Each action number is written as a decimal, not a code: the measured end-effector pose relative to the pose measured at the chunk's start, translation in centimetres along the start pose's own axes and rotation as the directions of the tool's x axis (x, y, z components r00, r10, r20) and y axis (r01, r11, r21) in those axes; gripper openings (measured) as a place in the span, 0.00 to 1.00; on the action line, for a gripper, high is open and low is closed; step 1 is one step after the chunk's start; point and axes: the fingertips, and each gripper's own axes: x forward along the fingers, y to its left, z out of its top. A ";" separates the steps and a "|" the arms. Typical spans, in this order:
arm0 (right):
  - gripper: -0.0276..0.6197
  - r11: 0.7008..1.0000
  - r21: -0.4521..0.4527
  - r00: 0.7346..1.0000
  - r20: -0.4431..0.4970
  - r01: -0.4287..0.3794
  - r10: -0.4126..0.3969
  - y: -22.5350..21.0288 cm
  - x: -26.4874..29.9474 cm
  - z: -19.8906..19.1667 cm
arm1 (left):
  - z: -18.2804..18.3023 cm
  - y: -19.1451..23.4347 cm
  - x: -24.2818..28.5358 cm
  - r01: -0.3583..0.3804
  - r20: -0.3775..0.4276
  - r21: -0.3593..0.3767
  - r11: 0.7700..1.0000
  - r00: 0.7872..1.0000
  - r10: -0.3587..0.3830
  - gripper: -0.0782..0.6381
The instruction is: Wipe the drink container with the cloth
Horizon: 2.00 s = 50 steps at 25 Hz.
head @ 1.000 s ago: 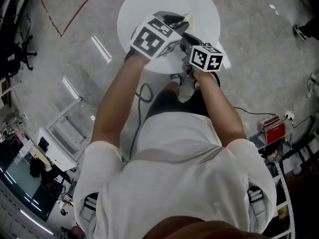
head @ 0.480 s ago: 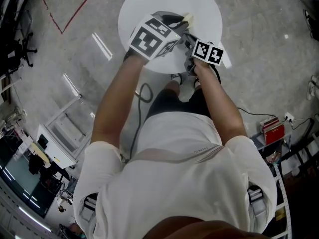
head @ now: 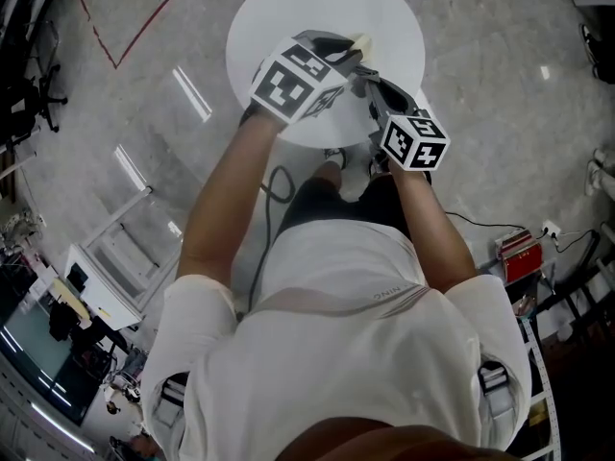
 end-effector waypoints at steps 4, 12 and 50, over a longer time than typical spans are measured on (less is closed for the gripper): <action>0.08 0.999 -0.033 0.991 0.133 0.011 -0.006 0.1 -2.8 3.7 | -0.7 -0.3 0.6 -0.004 -0.027 0.016 1.000 1.000 0.005 0.19; 0.08 0.984 0.175 0.988 0.153 -0.033 0.005 -1.6 -0.8 4.5 | -0.6 -0.3 0.9 -0.023 -0.033 0.036 0.999 0.999 0.024 0.18; 0.08 0.368 -0.765 0.849 -0.469 -0.529 0.245 0.9 4.4 10.2 | -0.6 0.0 1.0 -0.024 0.019 0.029 0.999 1.000 0.024 0.18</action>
